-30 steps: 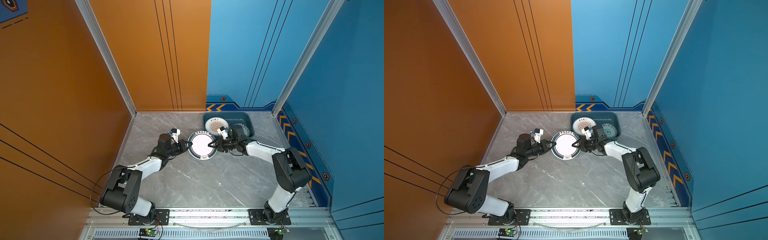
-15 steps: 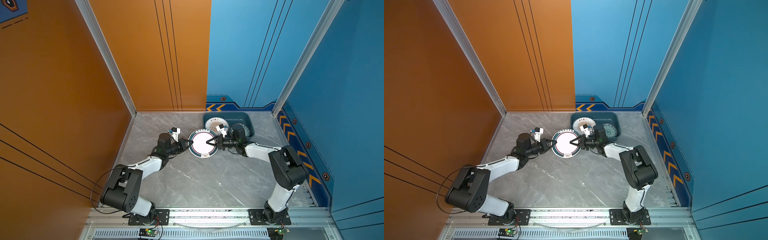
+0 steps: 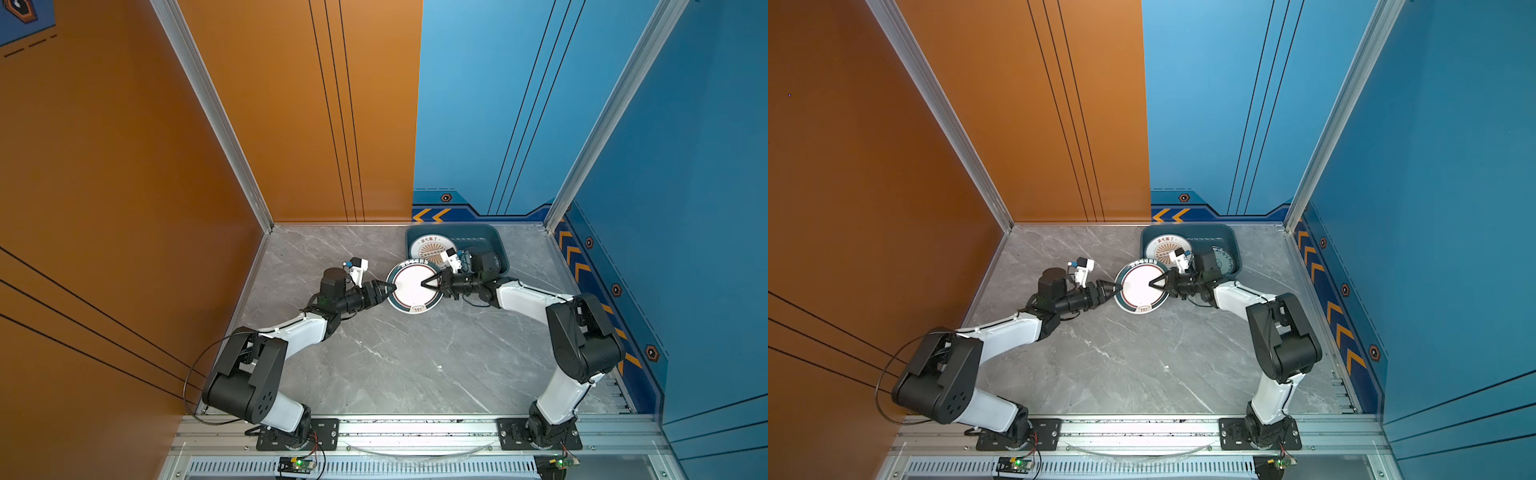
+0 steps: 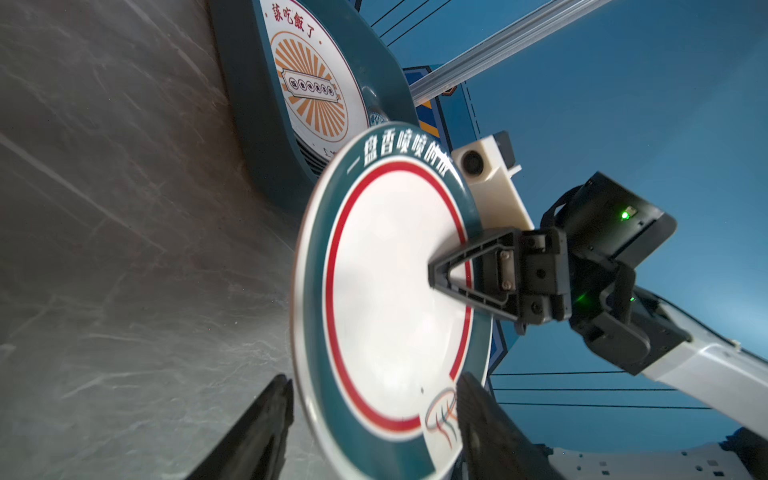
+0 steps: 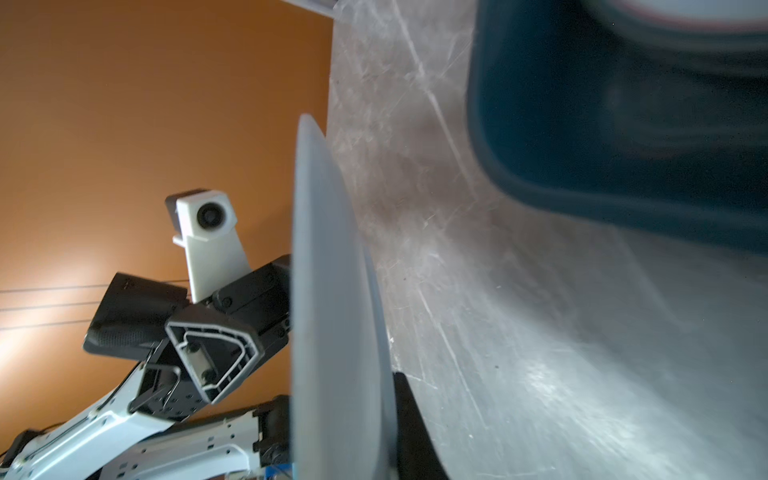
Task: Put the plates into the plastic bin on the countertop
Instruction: 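Carry the teal-rimmed plate into the bin with the right gripper while the left draws back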
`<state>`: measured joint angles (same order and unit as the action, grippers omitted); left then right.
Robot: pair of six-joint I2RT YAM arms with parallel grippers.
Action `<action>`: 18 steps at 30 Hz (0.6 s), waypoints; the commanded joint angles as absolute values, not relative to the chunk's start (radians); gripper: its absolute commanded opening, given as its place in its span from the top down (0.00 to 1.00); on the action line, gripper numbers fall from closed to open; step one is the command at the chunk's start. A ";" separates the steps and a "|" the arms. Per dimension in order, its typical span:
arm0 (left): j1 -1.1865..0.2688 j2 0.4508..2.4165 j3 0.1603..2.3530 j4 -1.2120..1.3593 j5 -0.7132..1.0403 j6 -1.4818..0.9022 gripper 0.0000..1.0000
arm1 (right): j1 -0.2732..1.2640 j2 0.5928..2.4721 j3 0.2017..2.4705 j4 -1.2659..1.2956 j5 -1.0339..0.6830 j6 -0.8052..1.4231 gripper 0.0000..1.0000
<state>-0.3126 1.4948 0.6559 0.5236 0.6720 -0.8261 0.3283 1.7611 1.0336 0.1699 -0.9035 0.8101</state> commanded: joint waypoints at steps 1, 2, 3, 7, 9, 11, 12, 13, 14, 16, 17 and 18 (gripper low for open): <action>-0.315 1.459 0.687 0.436 0.644 -0.748 0.30 | 0.277 1.710 1.119 -0.013 -0.797 0.700 1.00; -0.316 1.448 0.692 0.402 0.630 -0.727 0.29 | 0.263 1.713 1.141 -0.049 -0.771 0.684 1.00; -0.316 1.437 0.697 0.367 0.616 -0.708 0.27 | 0.252 1.717 1.163 -0.084 -0.745 0.667 1.00; -0.316 1.380 0.734 0.168 0.530 -0.593 0.25 | 0.208 1.755 1.278 -0.231 -0.623 0.605 1.00; -0.313 1.350 0.744 0.088 0.487 -0.549 0.25 | 0.183 1.782 1.318 -0.253 -0.592 0.604 1.00; -0.306 1.319 0.741 0.045 0.458 -0.521 0.25 | 0.162 1.816 1.364 -0.272 -0.567 0.604 1.00; -0.301 1.307 0.736 0.034 0.453 -0.514 0.25 | 0.154 1.831 1.382 -0.277 -0.558 0.604 1.00; -0.294 1.295 0.729 0.024 0.447 -0.510 0.25 | 0.147 1.849 1.405 -0.287 -0.550 0.604 1.00; -0.288 1.283 0.722 0.018 0.444 -0.506 0.25 | 0.141 1.870 1.429 -0.296 -0.543 0.604 1.00; -0.274 1.267 0.708 0.010 0.442 -0.501 0.25 | 0.133 1.905 1.471 -0.312 -0.534 0.603 1.00; -0.265 1.261 0.701 0.006 0.440 -0.500 0.25 | 0.130 1.924 1.492 -0.318 -0.528 0.603 1.00; -0.259 1.257 0.695 0.002 0.443 -0.498 0.25 | 0.129 1.940 1.507 -0.324 -0.525 0.604 1.00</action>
<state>-0.2771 1.2770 0.7128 0.0685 0.4767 -0.5426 0.1333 1.9030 1.4536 -0.2626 -0.5625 0.6247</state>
